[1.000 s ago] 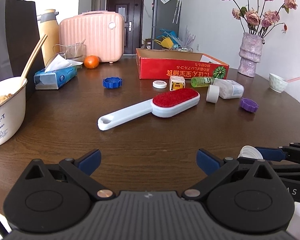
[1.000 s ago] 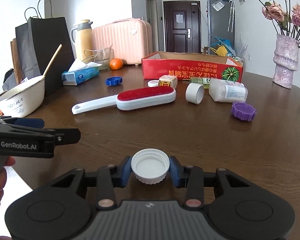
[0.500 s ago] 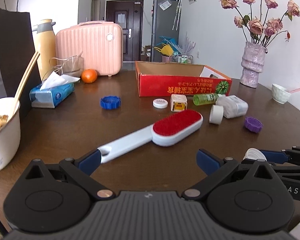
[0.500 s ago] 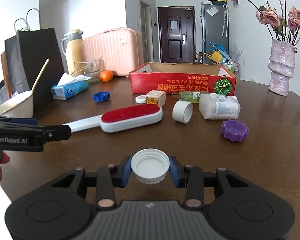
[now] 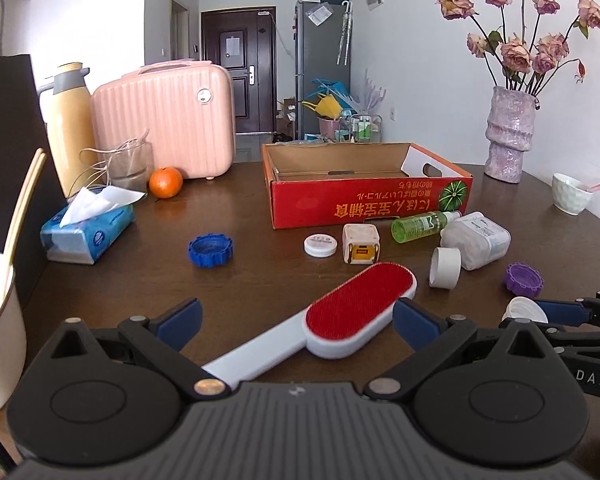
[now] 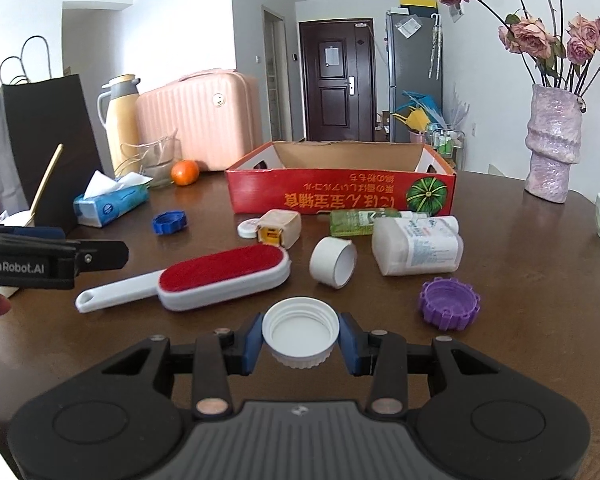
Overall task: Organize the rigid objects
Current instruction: 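Grasp the red-and-white lint brush with the left tool while the right tool holds the cap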
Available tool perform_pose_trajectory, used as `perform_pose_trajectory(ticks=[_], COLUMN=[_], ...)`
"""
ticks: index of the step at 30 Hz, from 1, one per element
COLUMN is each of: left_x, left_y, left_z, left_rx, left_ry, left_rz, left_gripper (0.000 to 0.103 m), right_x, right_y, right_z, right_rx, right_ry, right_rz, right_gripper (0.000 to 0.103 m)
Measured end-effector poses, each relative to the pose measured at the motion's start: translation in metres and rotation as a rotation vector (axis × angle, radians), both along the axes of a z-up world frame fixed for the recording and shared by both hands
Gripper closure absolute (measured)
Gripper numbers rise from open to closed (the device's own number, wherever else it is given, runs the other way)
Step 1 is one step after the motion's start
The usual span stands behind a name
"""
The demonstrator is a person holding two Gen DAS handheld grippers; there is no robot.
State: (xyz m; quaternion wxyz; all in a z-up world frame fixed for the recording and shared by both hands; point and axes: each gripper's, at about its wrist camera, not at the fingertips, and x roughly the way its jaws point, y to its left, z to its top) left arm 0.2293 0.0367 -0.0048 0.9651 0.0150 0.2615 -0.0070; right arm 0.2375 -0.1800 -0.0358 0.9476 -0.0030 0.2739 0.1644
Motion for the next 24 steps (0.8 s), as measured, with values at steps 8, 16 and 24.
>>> perform_pose_trajectory(ticks=[8, 16, 24], left_x=[0.032, 0.063, 0.090], left_y=[-0.006, -0.010, -0.023], left_z=[-0.001, -0.007, -0.014], left_rx=[0.015, 0.027, 0.035], left_ry=[0.043, 0.100, 0.137], left_rz=[-0.031, -0.069, -0.126], left_gripper=[0.000, 0.000, 0.000], right_x=[0.023, 0.043, 0.060], right_y=[-0.007, -0.011, -0.018], right_z=[0.004, 0.005, 0.001], right_rx=[-0.009, -0.013, 0.005], right_ry=[-0.015, -0.022, -0.030], right_rz=[-0.026, -0.047, -0.083], right_gripper=[0.064, 0.064, 0.064])
